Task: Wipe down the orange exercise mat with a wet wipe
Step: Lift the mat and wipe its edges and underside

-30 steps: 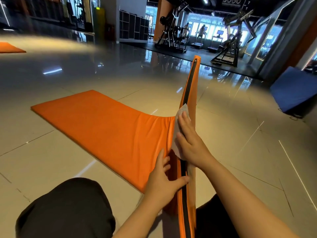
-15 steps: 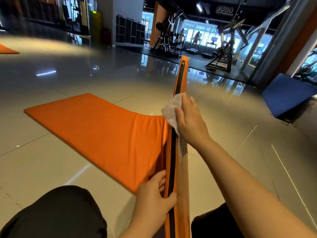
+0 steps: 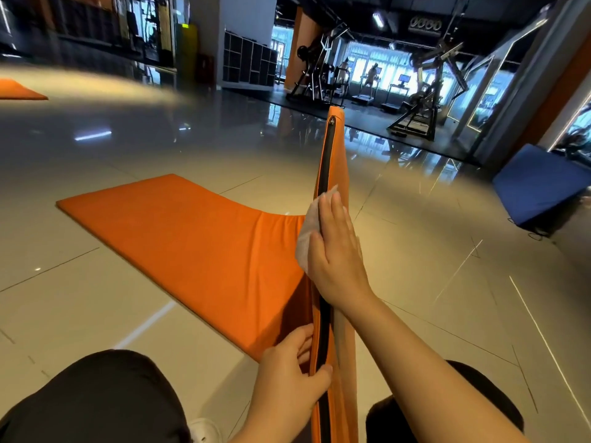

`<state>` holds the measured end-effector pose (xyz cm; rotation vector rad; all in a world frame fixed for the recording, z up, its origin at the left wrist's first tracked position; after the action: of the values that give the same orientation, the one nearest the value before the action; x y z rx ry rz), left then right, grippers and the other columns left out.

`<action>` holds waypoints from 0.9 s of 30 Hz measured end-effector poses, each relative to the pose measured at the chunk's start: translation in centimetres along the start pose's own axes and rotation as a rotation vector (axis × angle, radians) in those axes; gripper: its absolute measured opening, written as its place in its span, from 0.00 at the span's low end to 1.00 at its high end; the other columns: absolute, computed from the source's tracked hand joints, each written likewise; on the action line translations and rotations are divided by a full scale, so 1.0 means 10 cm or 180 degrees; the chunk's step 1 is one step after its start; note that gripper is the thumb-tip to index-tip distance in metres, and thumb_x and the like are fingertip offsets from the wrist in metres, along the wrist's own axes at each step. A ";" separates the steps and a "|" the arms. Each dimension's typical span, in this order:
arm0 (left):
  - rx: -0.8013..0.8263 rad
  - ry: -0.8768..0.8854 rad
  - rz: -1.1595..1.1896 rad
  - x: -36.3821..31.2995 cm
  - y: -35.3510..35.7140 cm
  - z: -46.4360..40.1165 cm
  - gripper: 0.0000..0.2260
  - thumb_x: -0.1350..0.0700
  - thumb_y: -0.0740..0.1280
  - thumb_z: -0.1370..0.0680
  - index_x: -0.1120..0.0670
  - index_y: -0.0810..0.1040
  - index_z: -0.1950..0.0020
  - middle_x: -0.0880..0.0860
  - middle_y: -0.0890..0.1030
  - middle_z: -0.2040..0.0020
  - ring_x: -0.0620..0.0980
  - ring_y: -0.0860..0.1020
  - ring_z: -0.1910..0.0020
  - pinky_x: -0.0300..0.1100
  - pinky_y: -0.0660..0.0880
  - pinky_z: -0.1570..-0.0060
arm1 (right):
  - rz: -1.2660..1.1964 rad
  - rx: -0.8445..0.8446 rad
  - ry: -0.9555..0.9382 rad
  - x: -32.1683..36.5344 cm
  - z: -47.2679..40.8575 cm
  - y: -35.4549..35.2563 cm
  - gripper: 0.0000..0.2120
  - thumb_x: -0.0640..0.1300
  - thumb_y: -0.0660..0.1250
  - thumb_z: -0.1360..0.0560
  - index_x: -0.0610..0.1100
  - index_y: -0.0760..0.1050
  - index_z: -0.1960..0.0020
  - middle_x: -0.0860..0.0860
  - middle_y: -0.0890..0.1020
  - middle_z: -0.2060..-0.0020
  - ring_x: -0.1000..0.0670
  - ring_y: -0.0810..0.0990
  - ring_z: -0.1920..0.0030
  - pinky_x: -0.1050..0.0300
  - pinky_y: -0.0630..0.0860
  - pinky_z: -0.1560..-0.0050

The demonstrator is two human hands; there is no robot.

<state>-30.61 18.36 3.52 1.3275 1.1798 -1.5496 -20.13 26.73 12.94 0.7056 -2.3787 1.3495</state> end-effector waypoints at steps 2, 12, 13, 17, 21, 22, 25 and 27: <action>0.0088 -0.0011 -0.0020 -0.03 0.02 0.05 0.28 0.61 0.75 0.28 0.48 0.74 0.29 0.43 0.79 0.40 0.39 0.78 0.41 0.24 0.73 0.52 | 0.0003 -0.0060 0.0216 0.07 -0.26 -0.12 0.26 0.51 0.46 0.15 0.61 0.39 0.22 0.58 0.38 0.22 0.52 0.39 0.21 0.34 0.42 0.24; 0.0179 0.0134 0.0016 -0.07 0.06 0.07 0.27 0.61 0.75 0.28 0.39 0.73 0.35 0.37 0.77 0.42 0.38 0.77 0.42 0.31 0.77 0.46 | -0.0761 -0.0350 0.0411 0.18 -0.81 -0.47 0.24 0.45 0.47 0.14 0.53 0.47 0.20 0.52 0.46 0.20 0.52 0.43 0.21 0.51 0.45 0.23; 0.0202 0.0085 0.0014 -0.05 0.08 0.06 0.28 0.61 0.76 0.28 0.40 0.73 0.34 0.37 0.76 0.42 0.39 0.77 0.41 0.31 0.77 0.46 | -0.0783 -0.0281 0.0434 0.15 -0.64 -0.40 0.24 0.46 0.47 0.14 0.54 0.47 0.20 0.53 0.46 0.20 0.55 0.43 0.22 0.54 0.46 0.25; 0.0205 0.0098 -0.0082 -0.01 0.15 0.07 0.29 0.61 0.75 0.28 0.45 0.72 0.29 0.40 0.76 0.39 0.39 0.77 0.40 0.25 0.73 0.50 | -0.0856 -0.0223 0.0529 0.06 -0.23 -0.29 0.25 0.45 0.48 0.15 0.57 0.46 0.20 0.56 0.43 0.20 0.59 0.42 0.23 0.57 0.46 0.28; 0.0158 0.0342 -0.0079 -0.01 0.19 0.17 0.27 0.59 0.75 0.27 0.37 0.71 0.34 0.41 0.77 0.38 0.40 0.77 0.40 0.31 0.77 0.47 | -0.1018 -0.0473 0.0635 0.11 -0.74 -0.61 0.25 0.43 0.48 0.15 0.54 0.48 0.20 0.52 0.47 0.20 0.50 0.46 0.21 0.48 0.48 0.22; 0.0151 0.0386 -0.0099 -0.01 0.19 0.18 0.27 0.59 0.75 0.27 0.35 0.71 0.35 0.41 0.77 0.38 0.40 0.77 0.40 0.32 0.78 0.47 | -0.1050 -0.0526 0.0619 0.14 -0.88 -0.69 0.25 0.41 0.48 0.15 0.53 0.50 0.20 0.52 0.48 0.20 0.49 0.47 0.21 0.51 0.48 0.23; 0.0133 0.0383 -0.0049 -0.02 0.18 0.16 0.27 0.59 0.74 0.26 0.39 0.72 0.33 0.40 0.77 0.39 0.41 0.77 0.40 0.33 0.78 0.45 | -0.1053 -0.0509 0.0523 0.17 -1.01 -0.74 0.25 0.38 0.48 0.15 0.50 0.50 0.20 0.50 0.49 0.20 0.49 0.48 0.21 0.53 0.51 0.25; 0.0182 0.0305 -0.0051 -0.03 0.17 0.14 0.27 0.60 0.74 0.26 0.42 0.72 0.31 0.40 0.77 0.39 0.40 0.77 0.40 0.33 0.77 0.44 | -0.0990 -0.0442 0.0454 0.17 -0.86 -0.63 0.25 0.41 0.47 0.15 0.52 0.47 0.20 0.51 0.47 0.20 0.50 0.47 0.21 0.52 0.51 0.24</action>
<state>-29.29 16.56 3.57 1.4470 1.2154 -1.5562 -17.74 30.98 22.56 0.8656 -2.1210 1.0581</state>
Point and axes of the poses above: each hand's wrist, its own z-axis away from the middle knuckle, its own y-axis out of the palm, x = y × z, the point moved 3 cm from there along -z, towards the middle knuckle
